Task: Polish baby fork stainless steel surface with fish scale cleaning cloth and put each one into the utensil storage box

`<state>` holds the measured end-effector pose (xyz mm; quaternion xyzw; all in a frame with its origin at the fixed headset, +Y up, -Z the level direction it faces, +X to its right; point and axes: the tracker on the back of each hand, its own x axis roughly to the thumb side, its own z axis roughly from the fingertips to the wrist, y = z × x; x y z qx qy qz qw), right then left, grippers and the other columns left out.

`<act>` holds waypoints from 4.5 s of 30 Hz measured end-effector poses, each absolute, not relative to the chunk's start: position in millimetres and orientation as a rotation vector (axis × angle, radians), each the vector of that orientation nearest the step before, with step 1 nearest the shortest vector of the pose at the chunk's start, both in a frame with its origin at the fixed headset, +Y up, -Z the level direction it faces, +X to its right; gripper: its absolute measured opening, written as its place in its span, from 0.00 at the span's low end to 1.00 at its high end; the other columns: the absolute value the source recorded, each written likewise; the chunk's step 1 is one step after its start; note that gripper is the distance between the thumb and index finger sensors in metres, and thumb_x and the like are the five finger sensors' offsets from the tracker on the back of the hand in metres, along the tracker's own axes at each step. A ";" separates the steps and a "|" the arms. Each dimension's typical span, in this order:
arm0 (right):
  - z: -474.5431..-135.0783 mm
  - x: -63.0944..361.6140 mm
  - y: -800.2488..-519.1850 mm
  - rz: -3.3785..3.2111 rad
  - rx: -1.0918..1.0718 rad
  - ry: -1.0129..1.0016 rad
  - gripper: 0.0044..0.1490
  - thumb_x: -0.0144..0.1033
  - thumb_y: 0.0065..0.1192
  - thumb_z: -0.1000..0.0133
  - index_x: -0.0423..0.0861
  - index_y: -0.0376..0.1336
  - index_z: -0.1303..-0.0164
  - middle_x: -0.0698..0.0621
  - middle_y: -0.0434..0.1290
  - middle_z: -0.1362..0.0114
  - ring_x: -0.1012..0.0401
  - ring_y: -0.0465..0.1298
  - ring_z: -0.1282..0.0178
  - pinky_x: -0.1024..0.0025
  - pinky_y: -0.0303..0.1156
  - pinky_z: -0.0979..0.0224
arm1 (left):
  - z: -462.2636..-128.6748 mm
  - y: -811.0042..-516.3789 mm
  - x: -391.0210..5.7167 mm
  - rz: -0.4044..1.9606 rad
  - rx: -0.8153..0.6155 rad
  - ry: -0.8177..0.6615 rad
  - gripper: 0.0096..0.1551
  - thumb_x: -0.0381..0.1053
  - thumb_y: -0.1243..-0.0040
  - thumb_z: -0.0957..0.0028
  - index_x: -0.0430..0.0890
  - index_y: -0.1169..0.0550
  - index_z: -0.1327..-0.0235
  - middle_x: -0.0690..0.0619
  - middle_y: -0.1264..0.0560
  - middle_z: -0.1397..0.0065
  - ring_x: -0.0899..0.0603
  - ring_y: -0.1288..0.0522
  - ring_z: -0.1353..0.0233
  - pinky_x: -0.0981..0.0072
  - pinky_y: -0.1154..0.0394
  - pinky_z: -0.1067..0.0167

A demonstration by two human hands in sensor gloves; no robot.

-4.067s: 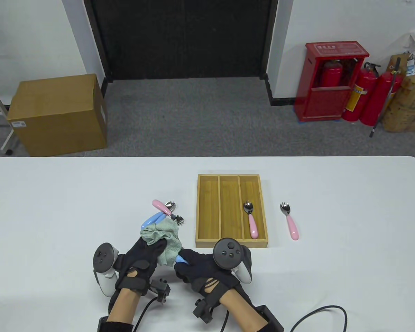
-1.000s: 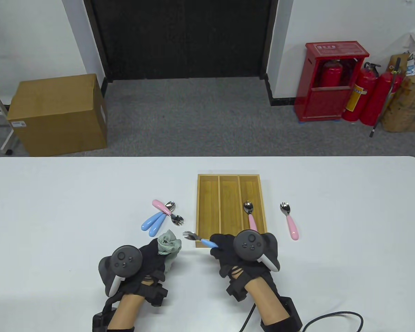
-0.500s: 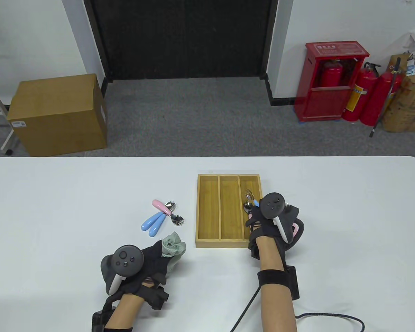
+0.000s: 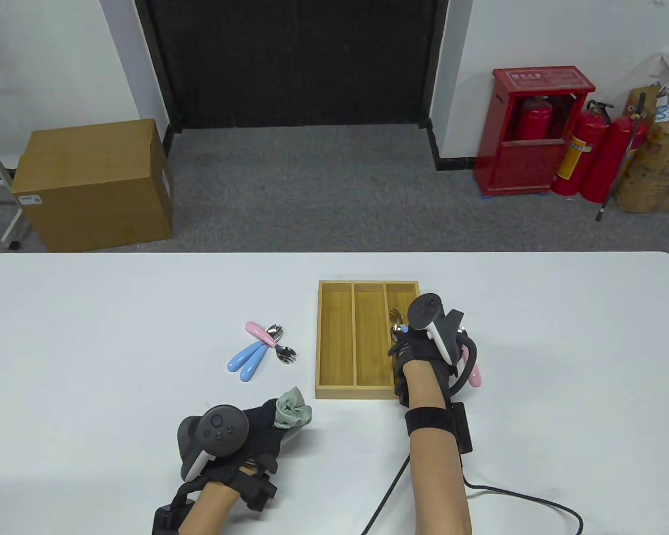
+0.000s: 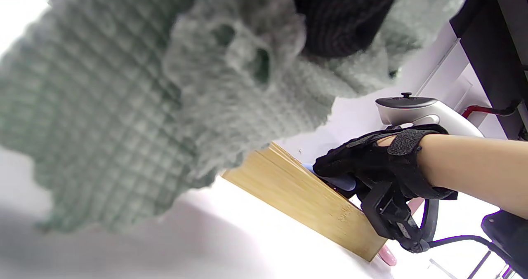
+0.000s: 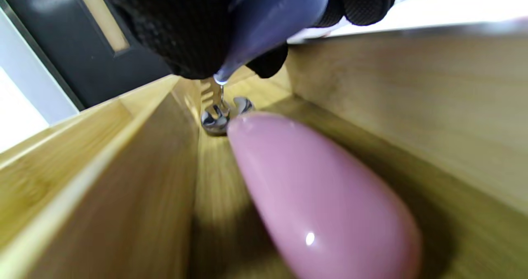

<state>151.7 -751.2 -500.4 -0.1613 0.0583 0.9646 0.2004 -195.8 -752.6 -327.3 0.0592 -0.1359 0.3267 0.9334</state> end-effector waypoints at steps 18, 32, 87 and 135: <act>-491.2 253.7 -754.7 2.578 -0.756 0.297 0.39 0.39 0.74 0.54 0.37 0.64 0.35 0.35 0.48 0.20 0.34 0.50 0.24 0.31 0.42 0.26 | -326.2 -751.4 -221.4 0.745 0.144 -0.171 0.25 0.56 0.33 0.50 0.43 0.18 0.45 0.48 0.12 0.55 0.41 0.11 0.55 0.40 0.24 0.43; -468.6 250.1 -748.0 2.623 -0.569 0.152 0.28 0.36 0.71 0.54 0.32 0.70 0.51 0.37 0.48 0.20 0.37 0.44 0.22 0.33 0.43 0.26 | -326.7 -749.4 -226.7 0.841 0.122 -0.144 0.26 0.56 0.34 0.49 0.43 0.18 0.44 0.48 0.12 0.54 0.41 0.11 0.54 0.40 0.24 0.43; -326.1 -3.2 -735.6 1.820 0.728 0.158 0.27 0.45 0.63 0.52 0.41 0.72 0.50 0.39 0.82 0.59 0.45 0.80 0.61 0.38 0.71 0.50 | -325.6 -761.2 -211.0 1.900 -0.252 -0.391 0.31 0.62 0.34 0.45 0.53 0.27 0.31 0.59 0.19 0.31 0.48 0.21 0.26 0.42 0.32 0.29; -325.9 -10.6 -735.6 1.964 0.685 0.136 0.31 0.45 0.65 0.52 0.38 0.70 0.46 0.40 0.83 0.61 0.49 0.81 0.69 0.42 0.74 0.54 | -332.5 -758.0 -244.1 1.593 0.169 -0.062 0.27 0.67 0.33 0.49 0.52 0.18 0.45 0.59 0.12 0.48 0.49 0.13 0.42 0.49 0.25 0.34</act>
